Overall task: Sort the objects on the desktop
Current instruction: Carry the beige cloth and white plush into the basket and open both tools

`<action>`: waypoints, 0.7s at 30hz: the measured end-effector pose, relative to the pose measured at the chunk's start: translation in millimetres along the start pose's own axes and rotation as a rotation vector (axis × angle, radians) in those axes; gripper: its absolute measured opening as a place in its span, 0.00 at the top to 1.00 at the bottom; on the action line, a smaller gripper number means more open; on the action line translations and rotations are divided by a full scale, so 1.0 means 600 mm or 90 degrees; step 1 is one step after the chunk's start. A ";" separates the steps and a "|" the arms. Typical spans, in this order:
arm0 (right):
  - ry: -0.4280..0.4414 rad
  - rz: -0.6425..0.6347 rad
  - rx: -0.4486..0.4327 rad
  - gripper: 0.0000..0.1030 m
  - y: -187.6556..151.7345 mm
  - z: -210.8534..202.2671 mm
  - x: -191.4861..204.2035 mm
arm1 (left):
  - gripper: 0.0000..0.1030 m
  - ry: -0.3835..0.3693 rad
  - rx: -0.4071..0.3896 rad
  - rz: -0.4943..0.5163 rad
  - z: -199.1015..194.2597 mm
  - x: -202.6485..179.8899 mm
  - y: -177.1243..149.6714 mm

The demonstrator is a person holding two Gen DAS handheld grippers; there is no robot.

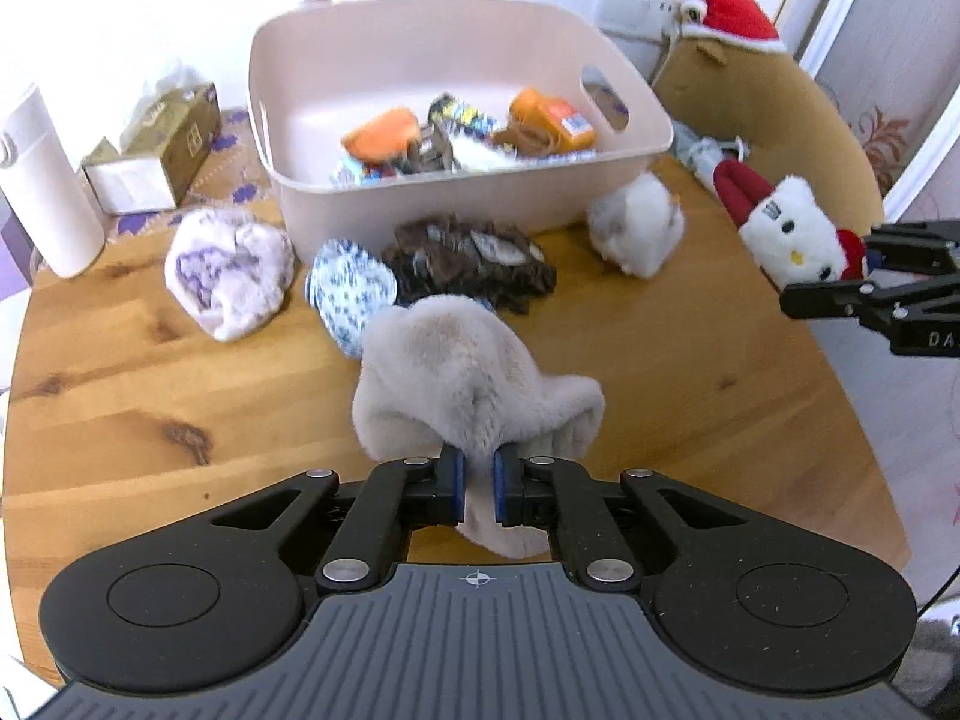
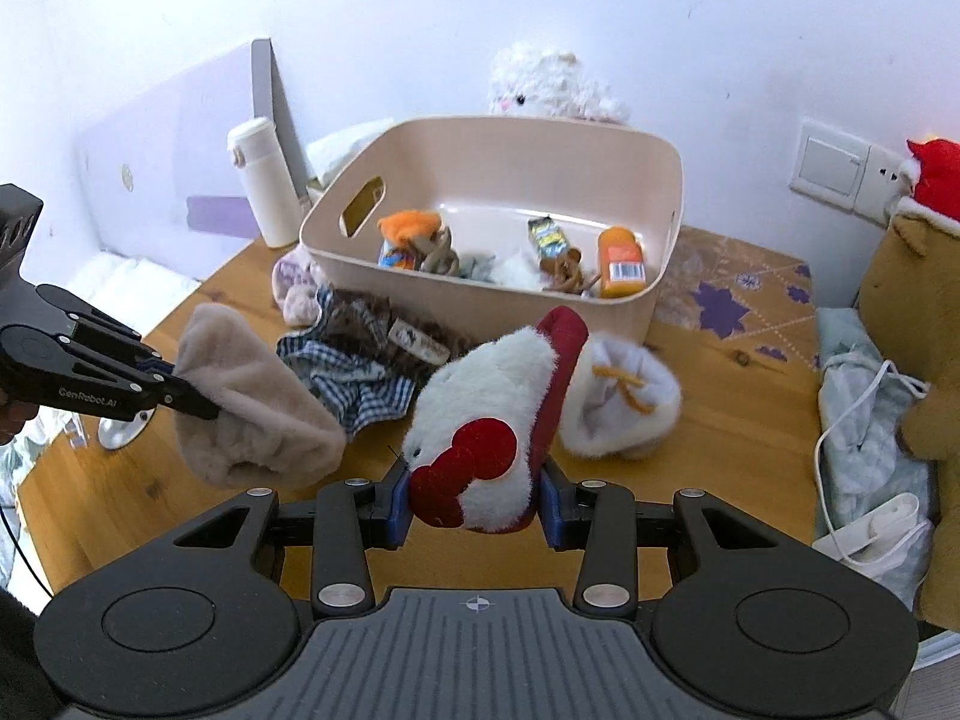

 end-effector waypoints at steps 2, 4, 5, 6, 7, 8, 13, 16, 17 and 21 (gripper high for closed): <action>-0.001 -0.001 -0.004 0.63 0.004 -0.002 0.000 | 0.93 0.003 -0.015 0.004 -0.010 -0.002 0.008; -0.001 -0.002 -0.009 0.63 0.010 -0.002 0.001 | 0.94 0.002 -0.021 0.010 -0.016 -0.004 0.014; -0.002 -0.002 -0.011 0.63 0.012 -0.003 0.001 | 0.94 0.002 -0.026 0.013 -0.020 -0.006 0.017; -0.003 -0.002 -0.014 0.63 0.015 -0.005 0.001 | 0.94 0.003 -0.032 0.015 -0.023 -0.006 0.020; -0.005 -0.001 -0.019 0.63 0.018 -0.006 0.001 | 0.94 0.004 -0.036 0.014 -0.027 -0.007 0.022; -0.009 -0.001 -0.023 0.63 0.020 -0.008 0.001 | 0.94 0.004 -0.040 0.013 -0.030 -0.007 0.024; -0.016 0.001 -0.042 0.63 0.034 -0.019 -0.001 | 0.94 0.003 -0.058 0.010 -0.049 -0.001 0.036; -0.020 0.002 -0.054 0.63 0.044 -0.025 -0.007 | 0.94 0.003 -0.073 0.009 -0.065 0.003 0.046; -0.021 0.002 -0.057 0.63 0.048 -0.027 -0.008 | 0.94 0.003 -0.078 0.010 -0.070 0.005 0.050; -0.030 0.003 -0.071 0.63 0.064 -0.033 -0.017 | 0.94 0.004 -0.100 0.000 -0.090 0.014 0.066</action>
Point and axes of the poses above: each gripper's, at about its wrist camera, not at the fingertips, and z roughly the way its jaws point, x to its left, y to its top, the point moved 6 cm from there along z, roughly the way its jaws point, and after that the axes turned 10 degrees about x, right-handed, at the moved point
